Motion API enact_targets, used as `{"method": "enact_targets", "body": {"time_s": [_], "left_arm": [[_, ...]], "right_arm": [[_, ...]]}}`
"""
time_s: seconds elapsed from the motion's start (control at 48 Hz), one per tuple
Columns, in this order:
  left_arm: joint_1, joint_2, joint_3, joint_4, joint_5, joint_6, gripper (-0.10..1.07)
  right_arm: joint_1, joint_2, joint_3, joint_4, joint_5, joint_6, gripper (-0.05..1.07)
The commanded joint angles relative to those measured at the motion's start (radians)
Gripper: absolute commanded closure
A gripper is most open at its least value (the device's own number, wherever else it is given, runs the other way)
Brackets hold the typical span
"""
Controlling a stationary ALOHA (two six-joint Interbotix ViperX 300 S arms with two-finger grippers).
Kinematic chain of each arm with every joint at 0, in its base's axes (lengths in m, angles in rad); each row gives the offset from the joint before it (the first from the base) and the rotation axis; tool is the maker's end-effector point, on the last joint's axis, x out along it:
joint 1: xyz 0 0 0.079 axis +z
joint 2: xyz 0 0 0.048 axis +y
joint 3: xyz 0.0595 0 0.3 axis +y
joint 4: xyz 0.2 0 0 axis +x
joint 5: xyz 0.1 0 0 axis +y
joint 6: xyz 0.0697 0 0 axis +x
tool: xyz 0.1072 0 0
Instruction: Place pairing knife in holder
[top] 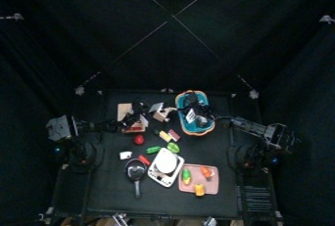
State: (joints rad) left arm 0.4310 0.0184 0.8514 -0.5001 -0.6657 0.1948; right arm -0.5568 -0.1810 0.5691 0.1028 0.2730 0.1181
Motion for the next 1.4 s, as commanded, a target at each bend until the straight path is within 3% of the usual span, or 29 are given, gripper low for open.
{"method": "enact_targets", "body": {"time_s": [0.0,0.438,1.062,1.375], "left_arm": [[0.003,-0.006,-0.017,0.003,-0.005,0.000,0.15],[0.003,-0.006,-0.021,0.003,-0.005,0.000,0.15],[0.003,-0.006,-0.021,0.002,-0.005,-0.002,0.15],[0.003,-0.006,-0.023,0.002,-0.003,-0.002,0.15]], "right_arm": [[0.011,-0.015,-0.026,0.002,-0.006,-0.002,0.56],[0.014,-0.008,-0.041,0.000,-0.002,-0.003,0.56],[0.020,0.074,-0.109,0.008,0.015,-0.002,0.54],[0.029,0.120,-0.146,0.012,0.011,0.000,0.39]]}}
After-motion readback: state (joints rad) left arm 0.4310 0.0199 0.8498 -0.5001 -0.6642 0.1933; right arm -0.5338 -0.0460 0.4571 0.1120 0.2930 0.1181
